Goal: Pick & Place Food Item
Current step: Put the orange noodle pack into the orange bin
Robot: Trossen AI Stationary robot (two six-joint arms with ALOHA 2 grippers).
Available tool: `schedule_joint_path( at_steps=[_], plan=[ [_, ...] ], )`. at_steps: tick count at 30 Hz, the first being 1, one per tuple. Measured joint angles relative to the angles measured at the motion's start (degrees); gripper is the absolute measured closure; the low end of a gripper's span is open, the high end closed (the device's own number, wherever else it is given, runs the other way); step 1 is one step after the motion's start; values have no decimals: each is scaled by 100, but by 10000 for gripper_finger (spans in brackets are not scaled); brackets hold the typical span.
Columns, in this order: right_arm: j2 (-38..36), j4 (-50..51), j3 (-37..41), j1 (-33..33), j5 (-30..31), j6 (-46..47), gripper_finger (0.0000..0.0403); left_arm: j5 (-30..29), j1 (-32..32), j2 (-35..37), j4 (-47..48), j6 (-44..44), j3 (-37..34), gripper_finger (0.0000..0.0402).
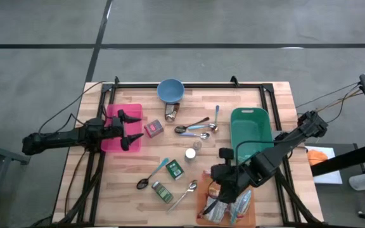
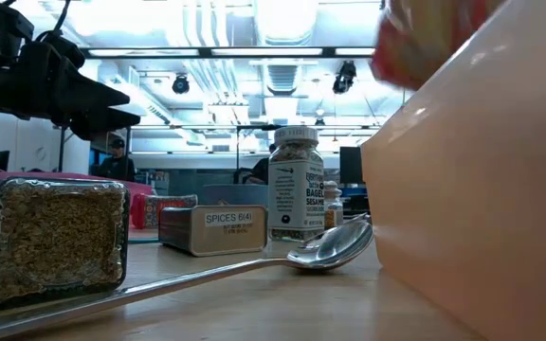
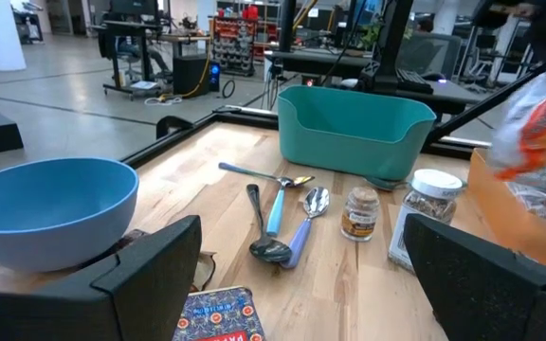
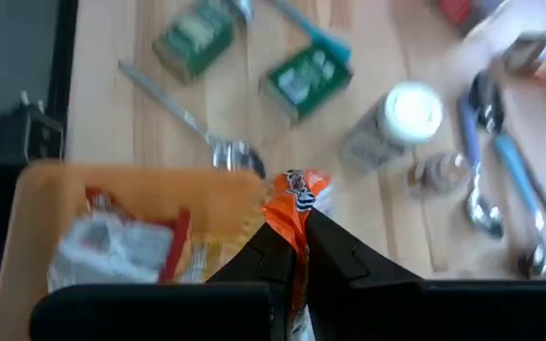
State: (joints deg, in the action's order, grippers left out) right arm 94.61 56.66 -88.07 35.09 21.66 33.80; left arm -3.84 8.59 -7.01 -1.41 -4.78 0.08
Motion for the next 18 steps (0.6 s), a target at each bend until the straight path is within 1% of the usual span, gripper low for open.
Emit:
schedule_joint_path(
  at_steps=[8,12,18],
  plan=[
    [2,-28,437,15,-329,38,391,0,1,0,0,0,0,30],
    [6,-231,638,14,-693,41,391,0,0,0,-1,0,0,30],
    [7,-249,536,31,-716,49,391,0,1,0,-1,0,0,30]
  ],
)
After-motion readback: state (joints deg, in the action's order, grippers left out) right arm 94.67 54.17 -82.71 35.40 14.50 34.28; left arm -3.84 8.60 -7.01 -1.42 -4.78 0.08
